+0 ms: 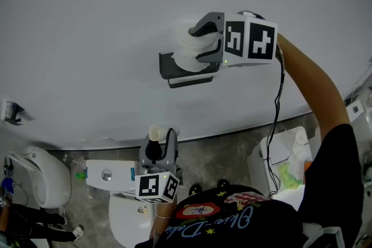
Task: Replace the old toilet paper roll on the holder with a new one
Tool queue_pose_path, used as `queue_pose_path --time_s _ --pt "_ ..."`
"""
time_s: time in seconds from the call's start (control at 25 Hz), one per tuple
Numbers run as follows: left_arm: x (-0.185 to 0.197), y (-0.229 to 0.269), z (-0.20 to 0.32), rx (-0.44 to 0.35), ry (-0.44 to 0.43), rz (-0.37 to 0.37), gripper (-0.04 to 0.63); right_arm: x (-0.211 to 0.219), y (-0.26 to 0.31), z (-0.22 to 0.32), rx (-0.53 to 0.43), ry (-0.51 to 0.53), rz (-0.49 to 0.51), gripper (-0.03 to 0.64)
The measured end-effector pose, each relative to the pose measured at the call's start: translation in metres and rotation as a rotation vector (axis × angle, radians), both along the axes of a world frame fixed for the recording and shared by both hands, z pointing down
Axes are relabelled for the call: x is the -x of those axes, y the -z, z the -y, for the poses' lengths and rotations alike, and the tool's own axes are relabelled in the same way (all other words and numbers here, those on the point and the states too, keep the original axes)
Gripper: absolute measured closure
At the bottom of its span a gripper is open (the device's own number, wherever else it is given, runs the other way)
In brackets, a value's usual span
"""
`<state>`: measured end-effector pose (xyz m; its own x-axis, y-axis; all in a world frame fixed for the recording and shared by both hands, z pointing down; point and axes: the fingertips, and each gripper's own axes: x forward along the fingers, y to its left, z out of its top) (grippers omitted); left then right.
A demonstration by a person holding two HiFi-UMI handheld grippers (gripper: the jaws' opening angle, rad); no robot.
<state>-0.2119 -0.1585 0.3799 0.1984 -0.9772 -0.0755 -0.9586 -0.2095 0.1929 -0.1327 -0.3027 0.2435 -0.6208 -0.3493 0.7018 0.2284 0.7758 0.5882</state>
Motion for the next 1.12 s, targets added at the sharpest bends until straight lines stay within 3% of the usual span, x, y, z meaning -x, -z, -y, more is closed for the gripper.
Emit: queue_pose_path --time_s 0.12,0.2,0.44,0.64,0.72,0.84,1.12 --pt "-0.001 -0.001 0.001 0.006 -0.005 0.01 0.419 -0.012 0.006 -0.006 -0.009 0.007 0.152 0.399" --pt "-0.005 -0.002 0.003 0.01 -0.015 0.029 0.419 -0.024 0.016 -0.012 0.035 -0.004 0.319 0.4" --pt "-0.017 -0.005 0.008 0.026 -0.046 0.065 0.419 -0.101 0.048 -0.042 0.344 -0.087 1.007 0.4" --pt "-0.031 -0.007 0.008 0.045 -0.067 0.084 0.419 -0.172 -0.009 -0.053 0.534 -0.239 1.347 0.402" --pt "-0.033 -0.005 0.014 0.051 -0.076 0.094 0.419 -0.182 -0.041 -0.041 0.59 -0.327 1.397 0.403" --pt "-0.035 -0.005 0.015 0.056 -0.079 0.102 0.419 -0.178 -0.081 -0.025 0.635 -0.423 1.377 0.411" --pt "-0.032 -0.006 0.009 0.067 -0.061 0.105 0.419 -0.152 -0.114 0.003 0.737 -0.463 1.37 0.416"
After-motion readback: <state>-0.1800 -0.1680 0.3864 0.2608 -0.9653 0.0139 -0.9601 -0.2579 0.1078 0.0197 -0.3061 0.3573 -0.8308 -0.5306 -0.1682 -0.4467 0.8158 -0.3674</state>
